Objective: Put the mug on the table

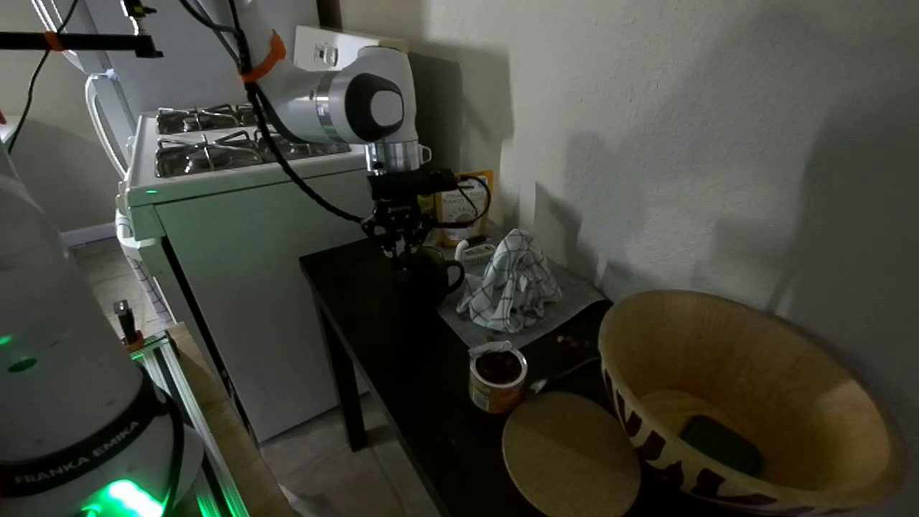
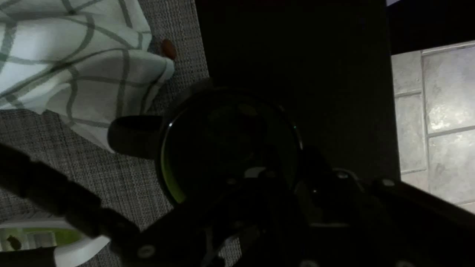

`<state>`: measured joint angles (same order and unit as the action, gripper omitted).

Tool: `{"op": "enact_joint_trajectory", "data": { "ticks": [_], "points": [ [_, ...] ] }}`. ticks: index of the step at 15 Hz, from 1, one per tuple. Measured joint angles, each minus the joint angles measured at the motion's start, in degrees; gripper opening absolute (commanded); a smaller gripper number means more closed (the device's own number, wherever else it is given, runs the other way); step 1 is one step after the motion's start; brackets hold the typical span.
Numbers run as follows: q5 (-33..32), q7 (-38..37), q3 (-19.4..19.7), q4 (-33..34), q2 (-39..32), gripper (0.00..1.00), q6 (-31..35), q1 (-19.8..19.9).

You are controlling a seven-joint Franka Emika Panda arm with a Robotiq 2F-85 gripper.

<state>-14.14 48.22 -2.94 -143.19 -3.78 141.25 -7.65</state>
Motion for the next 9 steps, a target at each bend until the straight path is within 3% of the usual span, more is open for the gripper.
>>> {"op": "enact_joint_trajectory", "data": {
  "ticks": [6,7,8,9],
  "points": [
    [0.7,2.5,0.5,2.7,3.3,0.99,-6.4,3.0],
    [1.6,4.1,1.1,2.8,5.2,1.0,-7.6,4.0],
    [3.2,6.0,2.1,2.9,7.2,0.91,-8.4,5.0],
    [5.4,8.5,3.3,3.2,9.3,0.99,-8.9,6.0]
  ]
}}
